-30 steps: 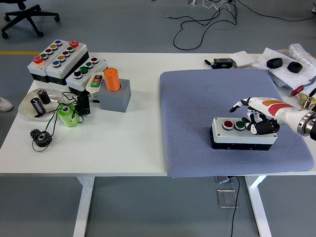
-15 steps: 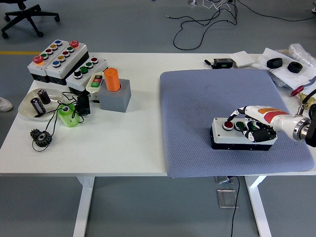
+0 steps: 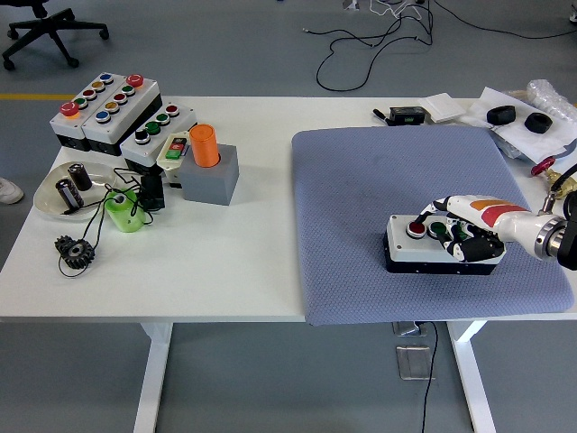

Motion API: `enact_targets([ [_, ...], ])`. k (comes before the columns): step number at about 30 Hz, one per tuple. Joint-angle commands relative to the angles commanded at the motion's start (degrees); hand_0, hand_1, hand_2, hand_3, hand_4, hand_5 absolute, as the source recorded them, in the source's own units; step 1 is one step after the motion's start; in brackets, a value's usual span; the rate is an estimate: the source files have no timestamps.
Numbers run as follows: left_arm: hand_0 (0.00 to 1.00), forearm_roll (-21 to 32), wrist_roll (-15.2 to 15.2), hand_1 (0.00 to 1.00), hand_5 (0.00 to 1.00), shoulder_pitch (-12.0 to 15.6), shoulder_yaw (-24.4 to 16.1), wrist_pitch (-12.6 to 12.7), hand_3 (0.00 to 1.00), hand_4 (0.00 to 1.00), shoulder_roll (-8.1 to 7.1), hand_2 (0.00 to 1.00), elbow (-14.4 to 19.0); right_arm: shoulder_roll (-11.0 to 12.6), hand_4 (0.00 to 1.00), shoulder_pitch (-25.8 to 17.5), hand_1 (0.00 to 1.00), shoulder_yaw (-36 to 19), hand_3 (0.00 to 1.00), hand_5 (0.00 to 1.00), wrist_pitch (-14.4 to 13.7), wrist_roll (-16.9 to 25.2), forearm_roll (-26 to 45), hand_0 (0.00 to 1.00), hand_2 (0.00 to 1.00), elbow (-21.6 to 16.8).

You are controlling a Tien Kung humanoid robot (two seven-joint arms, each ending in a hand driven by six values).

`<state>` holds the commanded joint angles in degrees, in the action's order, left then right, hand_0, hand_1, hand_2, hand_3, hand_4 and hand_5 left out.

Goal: Pick up the button,place it on the desk,press the button,press the button

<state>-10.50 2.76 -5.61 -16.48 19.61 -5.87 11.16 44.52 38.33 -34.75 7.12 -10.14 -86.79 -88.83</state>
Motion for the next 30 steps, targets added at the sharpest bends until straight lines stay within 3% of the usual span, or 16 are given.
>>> enact_targets([
  [17,0.611,-0.1,0.0,0.531,0.994,-0.2,-0.1,0.0,0.477,0.285,0.00,0.509,0.0,-0.1,0.368,0.0,0.002,0.5,0.740,0.002,0.4,0.0,-0.1,0.153,0.118,-0.4],
  [30,0.611,-0.1,0.0,0.531,0.995,-0.4,-0.4,0.0,0.477,0.287,-0.02,0.508,0.0,-0.6,0.372,0.3,0.002,2.4,0.739,0.002,0.5,-0.1,0.1,0.155,0.118,1.7],
])
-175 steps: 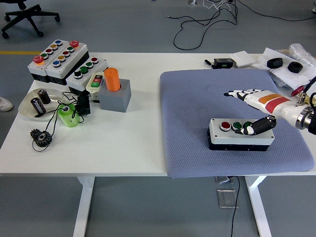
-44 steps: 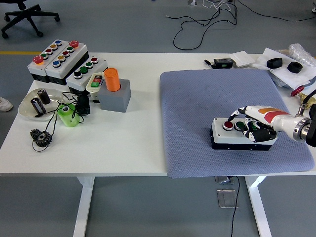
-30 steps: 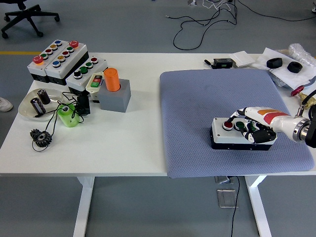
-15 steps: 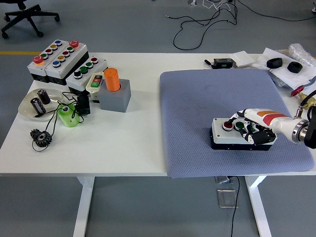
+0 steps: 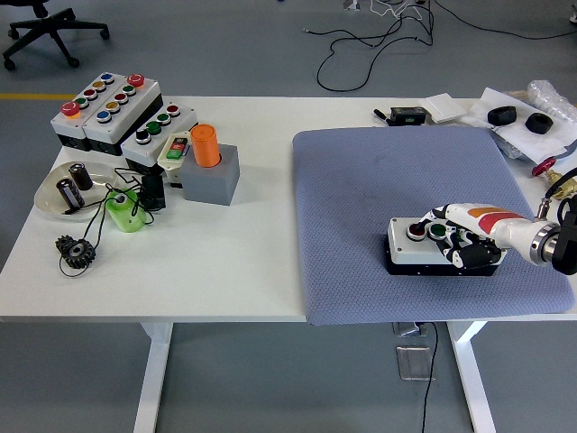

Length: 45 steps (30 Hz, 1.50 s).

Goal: Pick up the button,place it on the desk,press the button,press the button

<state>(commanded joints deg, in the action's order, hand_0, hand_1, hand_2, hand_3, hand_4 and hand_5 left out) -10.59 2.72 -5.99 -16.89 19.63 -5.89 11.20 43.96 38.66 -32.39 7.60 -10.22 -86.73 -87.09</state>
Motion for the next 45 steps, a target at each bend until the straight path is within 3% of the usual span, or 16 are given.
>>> enact_targets([
  [17,0.611,0.7,0.0,0.531,0.995,1.2,1.7,0.0,0.477,0.287,0.12,0.508,0.0,2.0,0.404,-3.9,0.002,-9.8,0.760,0.002,-0.7,2.4,1.3,0.169,0.125,-4.5],
  [18,0.611,0.7,0.0,0.530,0.995,1.3,1.8,-0.1,0.477,0.287,0.11,0.508,0.0,2.1,0.610,-4.3,0.002,-10.6,0.816,0.002,-1.4,2.7,1.5,0.216,0.141,-4.5],
  [23,0.611,0.6,0.0,0.530,0.995,1.5,1.9,-0.1,0.477,0.287,0.07,0.508,0.1,2.3,0.610,-5.5,0.002,-13.5,0.816,0.002,-4.1,3.4,2.1,0.216,0.141,-4.6],
  [24,0.611,0.7,0.0,0.530,0.998,1.6,1.8,-0.1,0.477,0.285,0.07,0.508,0.1,2.4,0.639,-5.9,0.146,-14.4,0.907,0.002,-4.5,3.7,2.7,0.319,0.310,-4.7],
  [29,0.611,0.4,0.0,0.530,0.998,1.6,1.8,-0.2,0.477,0.285,-0.05,0.508,0.1,2.6,0.639,-6.9,0.146,-16.8,0.907,0.002,-6.1,4.5,5.2,0.319,0.310,-4.5],
  [30,0.610,0.4,0.0,0.530,0.998,1.5,1.8,-0.2,0.476,0.285,-0.06,0.507,0.1,2.5,0.739,-7.1,0.521,-17.1,0.998,0.103,-6.3,4.6,5.9,0.512,0.600,-4.4],
  [35,0.610,0.4,0.0,0.530,0.998,1.3,2.1,-0.2,0.476,0.285,-0.13,0.507,0.1,2.7,0.739,-7.5,0.521,-18.1,0.998,0.103,-7.6,5.5,8.4,0.512,0.600,-4.2],
  [36,0.610,0.4,0.0,0.530,0.998,1.3,2.1,-0.2,0.476,0.285,-0.13,0.507,0.1,2.7,0.795,-7.6,0.687,-18.3,0.998,0.211,-7.8,5.6,8.6,0.678,0.846,-4.2],
  [41,0.610,0.4,0.0,0.530,0.998,1.2,2.0,-0.2,0.476,0.285,-0.10,0.507,0.1,2.5,0.795,-7.8,0.687,-18.8,0.998,0.211,-9.0,6.4,9.8,0.678,0.846,-4.2],
  [42,0.611,0.3,0.0,0.530,0.998,1.2,1.9,-0.2,0.476,0.285,-0.10,0.507,0.1,2.5,0.808,-7.8,0.780,-18.9,0.998,0.239,-9.3,6.6,10.0,0.782,0.932,-4.2],
  [45,0.611,0.2,0.0,0.530,0.998,1.2,1.7,-0.2,0.476,0.285,-0.10,0.507,0.1,2.5,0.808,-7.9,0.780,-19.1,0.998,0.239,-9.7,6.8,10.4,0.782,0.932,-4.1],
])
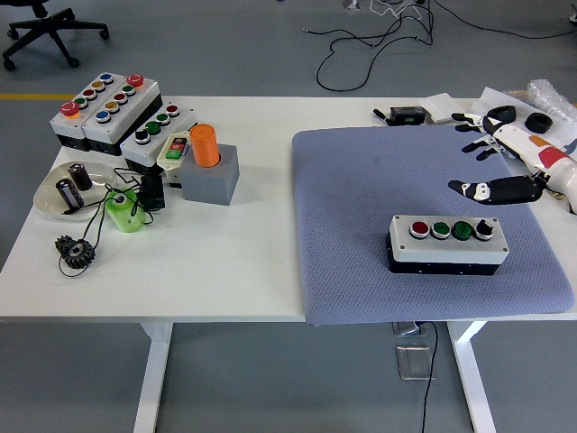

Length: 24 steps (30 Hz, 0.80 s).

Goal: Pick up the button,place it on the desk,press the button,press the button

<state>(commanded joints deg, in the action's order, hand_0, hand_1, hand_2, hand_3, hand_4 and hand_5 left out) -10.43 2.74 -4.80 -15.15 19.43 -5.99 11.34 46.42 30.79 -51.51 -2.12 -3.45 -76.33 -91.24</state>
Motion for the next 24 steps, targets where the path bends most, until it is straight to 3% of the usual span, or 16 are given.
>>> enact_targets([
  [2,0.611,0.0,0.0,0.530,0.998,0.0,0.0,0.0,0.476,0.285,0.00,0.507,0.0,0.0,0.808,0.0,0.780,0.0,0.998,0.239,0.0,0.0,0.0,0.782,0.932,0.0],
  [3,0.610,0.1,0.0,0.530,0.998,0.0,0.0,0.0,0.477,0.285,0.01,0.507,0.0,0.0,0.823,-0.1,0.854,-0.1,0.998,0.251,0.0,-0.2,0.2,0.859,0.976,0.0],
  [8,0.610,0.1,0.0,0.530,0.998,-0.2,-0.2,0.1,0.477,0.285,0.03,0.507,-0.1,0.1,0.823,-0.2,0.854,-0.3,0.998,0.251,0.1,-0.4,0.0,0.859,0.976,0.1],
  [9,0.610,0.2,0.0,0.530,0.998,-0.3,-0.2,0.1,0.477,0.285,0.04,0.507,-0.1,0.1,0.842,-0.2,0.902,-0.4,0.998,0.199,-0.1,-0.2,0.2,0.892,0.982,0.1],
  [11,0.610,0.1,0.0,0.530,0.998,-0.3,-0.2,0.1,0.477,0.285,0.03,0.507,-0.1,0.2,0.842,-0.3,0.902,-0.4,0.998,0.199,-0.9,0.3,1.5,0.892,0.982,0.3],
  [16,0.610,0.1,0.0,0.530,0.997,-0.4,-0.4,0.1,0.476,0.286,0.11,0.507,-0.2,-0.1,0.832,-0.8,0.898,-0.5,0.966,0.165,-4.2,3.1,11.9,0.884,0.974,1.2],
  [24,0.611,0.0,0.1,0.530,0.996,-0.5,-0.7,0.1,0.476,0.285,0.14,0.508,-0.2,-0.1,0.833,-1.1,0.875,-2.5,0.948,0.195,-6.7,6.1,31.2,0.872,0.944,2.7],
])
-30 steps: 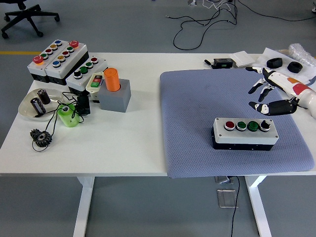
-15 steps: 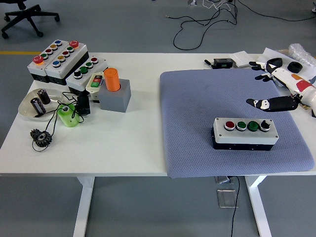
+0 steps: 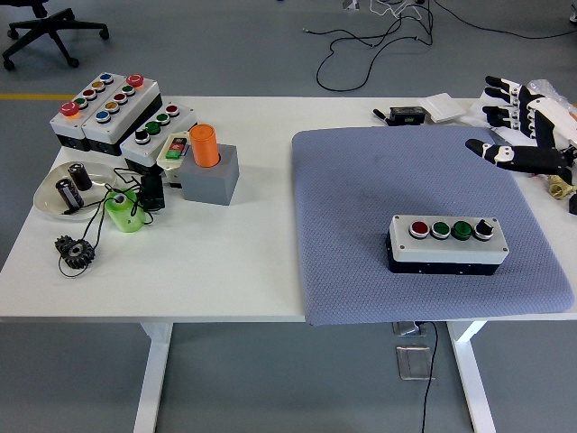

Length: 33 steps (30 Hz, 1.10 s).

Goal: Pick up the button,place it on the desk,press the button,press the button

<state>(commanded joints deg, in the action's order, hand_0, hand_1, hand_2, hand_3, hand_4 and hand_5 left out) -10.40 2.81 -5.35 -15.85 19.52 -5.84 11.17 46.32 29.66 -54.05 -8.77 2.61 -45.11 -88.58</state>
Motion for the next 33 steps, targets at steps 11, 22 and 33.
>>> enact_targets([
  [11,0.612,-0.2,0.1,0.531,0.994,-0.2,-0.2,0.0,0.477,0.285,-0.03,0.507,-0.1,0.2,0.790,-0.5,0.828,-1.2,0.898,0.270,-0.5,1.3,26.4,0.832,0.886,0.8],
  [22,0.613,-0.3,0.1,0.533,0.993,-0.5,-0.6,0.0,0.477,0.285,-0.05,0.510,-0.1,0.0,0.793,-0.3,0.821,-2.1,0.894,0.263,-1.2,2.5,42.5,0.820,0.877,0.9],
  [33,0.613,-0.1,0.1,0.533,0.992,-0.6,-0.5,0.0,0.478,0.285,0.07,0.511,-0.1,0.2,0.787,-0.1,0.816,-2.9,0.888,0.249,-1.4,3.0,43.2,0.812,0.873,0.8],
])
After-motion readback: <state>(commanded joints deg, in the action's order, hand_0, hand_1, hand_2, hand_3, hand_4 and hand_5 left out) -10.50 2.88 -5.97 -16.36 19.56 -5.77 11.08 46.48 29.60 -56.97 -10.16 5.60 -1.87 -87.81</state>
